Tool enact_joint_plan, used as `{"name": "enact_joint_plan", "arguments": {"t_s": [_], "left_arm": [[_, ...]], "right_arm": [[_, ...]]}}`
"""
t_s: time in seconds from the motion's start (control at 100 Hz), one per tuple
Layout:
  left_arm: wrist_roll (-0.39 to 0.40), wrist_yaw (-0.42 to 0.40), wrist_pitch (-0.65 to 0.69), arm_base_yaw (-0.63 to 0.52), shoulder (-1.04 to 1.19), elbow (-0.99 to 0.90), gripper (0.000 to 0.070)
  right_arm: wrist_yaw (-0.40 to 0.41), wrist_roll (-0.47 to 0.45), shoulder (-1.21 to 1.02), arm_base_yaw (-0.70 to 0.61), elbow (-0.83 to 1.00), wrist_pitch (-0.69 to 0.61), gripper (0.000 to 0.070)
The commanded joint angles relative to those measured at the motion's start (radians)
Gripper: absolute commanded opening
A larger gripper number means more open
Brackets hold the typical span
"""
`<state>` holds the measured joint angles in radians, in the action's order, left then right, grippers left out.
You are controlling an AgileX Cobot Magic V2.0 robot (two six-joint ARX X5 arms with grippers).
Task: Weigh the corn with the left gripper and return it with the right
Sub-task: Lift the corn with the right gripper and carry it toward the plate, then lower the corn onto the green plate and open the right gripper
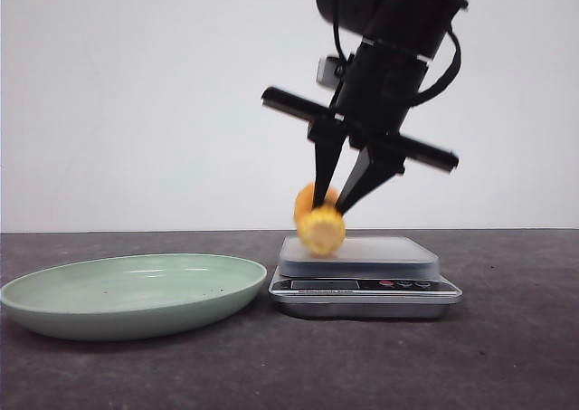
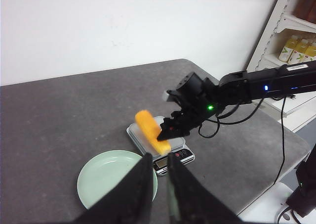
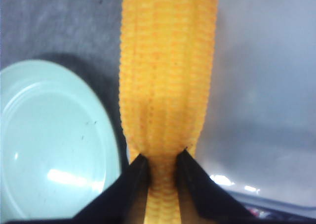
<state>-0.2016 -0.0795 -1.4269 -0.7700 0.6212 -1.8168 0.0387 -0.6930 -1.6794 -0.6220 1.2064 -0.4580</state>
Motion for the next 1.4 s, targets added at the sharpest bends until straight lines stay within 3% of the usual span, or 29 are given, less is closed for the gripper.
{"name": "enact_joint_plan", "arguments": {"t_s": [0.0,0.1,0.39,0.61,0.87,1.07,1.3,1.35,1.39], "left_arm": [[0.009,0.001,-0.056,-0.008,0.005,-0.019,0.0011],[0.009,0.001,-0.056,-0.008,0.005,-0.019,0.0011],[0.011,0.001,-0.056,-0.008,0.005,-0.019,0.0011],[0.037,0.000,-0.056,-0.008,0.005,-0.019,0.0011],[0.037,-0.001,-0.056,-0.008,0.005,-0.019,0.0011],[0.045,-0.003,-0.056,-0.008,0.005,-0.019,0.0011],[0.052,-0.003,-0.056,-0.008,0.005,-0.018,0.0011],[0.052,-0.003,-0.056,-0.008,0.005,-0.018,0.0011],[0.052,-0.003,-0.056,-0.008,0.005,-0.018,0.0011]], "right_arm": [[-0.050,-0.005,0.060,-0.005,0.019,0.051,0.0001],[-0.085,0.008,0.140,-0.005,0.019,0.103,0.0001],[-0.077,0.058,0.332,-0.033,0.019,0.185,0.0001],[0.051,0.061,0.335,-0.092,0.020,0.197,0.0001],[0.076,-0.078,0.178,-0.194,0.019,0.219,0.0001],[0.199,-0.205,-0.018,-0.226,0.019,0.285,0.0001],[0.251,-0.319,-0.181,-0.249,0.019,0.300,0.0003],[0.251,-0.338,-0.195,-0.253,0.019,0.293,0.0034],[0.249,-0.350,-0.201,-0.253,0.019,0.286,0.0107]]}}
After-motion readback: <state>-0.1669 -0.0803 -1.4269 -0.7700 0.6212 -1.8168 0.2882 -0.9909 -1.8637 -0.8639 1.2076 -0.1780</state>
